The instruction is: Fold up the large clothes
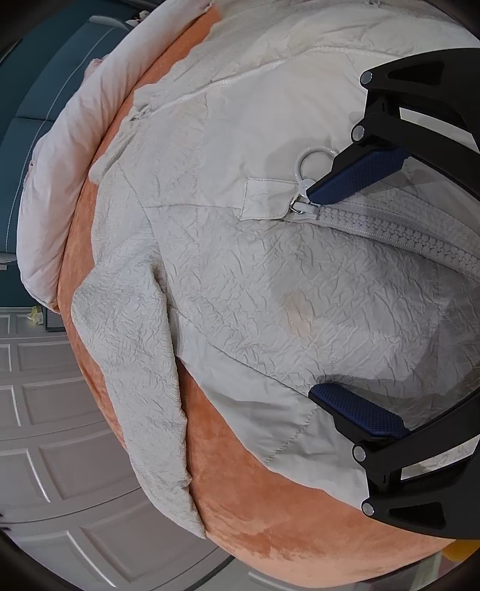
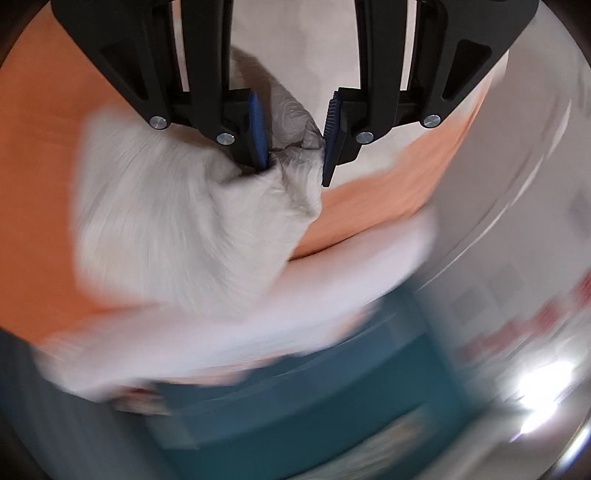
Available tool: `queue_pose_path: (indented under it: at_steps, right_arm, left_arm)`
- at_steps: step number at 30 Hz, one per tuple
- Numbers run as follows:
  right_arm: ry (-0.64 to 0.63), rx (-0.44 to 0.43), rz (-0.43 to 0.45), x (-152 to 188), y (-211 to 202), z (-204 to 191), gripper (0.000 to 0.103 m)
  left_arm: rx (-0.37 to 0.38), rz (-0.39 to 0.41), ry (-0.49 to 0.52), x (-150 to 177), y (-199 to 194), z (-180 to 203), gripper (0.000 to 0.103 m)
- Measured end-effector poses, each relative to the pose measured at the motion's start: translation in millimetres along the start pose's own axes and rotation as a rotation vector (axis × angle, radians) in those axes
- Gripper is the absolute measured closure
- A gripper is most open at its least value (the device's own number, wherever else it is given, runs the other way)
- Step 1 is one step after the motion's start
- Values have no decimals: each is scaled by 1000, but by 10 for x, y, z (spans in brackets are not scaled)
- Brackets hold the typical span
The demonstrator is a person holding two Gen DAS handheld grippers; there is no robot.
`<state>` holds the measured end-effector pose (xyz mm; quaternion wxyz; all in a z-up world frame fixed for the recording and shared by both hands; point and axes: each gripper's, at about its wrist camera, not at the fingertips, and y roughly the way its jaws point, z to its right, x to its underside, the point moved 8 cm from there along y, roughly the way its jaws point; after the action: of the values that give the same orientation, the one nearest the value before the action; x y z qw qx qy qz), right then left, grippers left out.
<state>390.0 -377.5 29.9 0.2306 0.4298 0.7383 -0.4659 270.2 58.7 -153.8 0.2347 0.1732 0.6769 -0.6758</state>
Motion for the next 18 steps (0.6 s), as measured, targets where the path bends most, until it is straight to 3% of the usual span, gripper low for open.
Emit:
queue_pose_path:
  at_steps: [1,2,4,6,7,9,11,18]
  right_arm:
    - [-64,-59,-55,162,149,-354,69]
    - [-128,-108,-113,383,313,-695,54]
    - [-255,-144,-226,991,653,-1216,34]
    - [-330,-129,-319,1504,820,-1395,35]
    - [-330,-127,-336,1601,824,-1379,35]
    - [-282,-124,-340,1719,704,-1274,35]
    - [-198,-81,-304,1633,486,-1003,35]
    - [113,239,-172,1141,-134,537,36]
  left_arm:
    - [9,1,-10,-9,-23,-4,8]
    - [18,3,-20,-22,-48,-8,8]
    - [48,14,-46,-96,-128,-35,8]
    - [77,29,-61,-195,-207,-52,8]
    - [102,44,-69,-290,-254,-64,8]
    - [140,61,-88,-452,-284,-76,8]
    - [204,51,-117,-655,-220,-32,7]
    - [324,-44,-121,-1148,430,520,10]
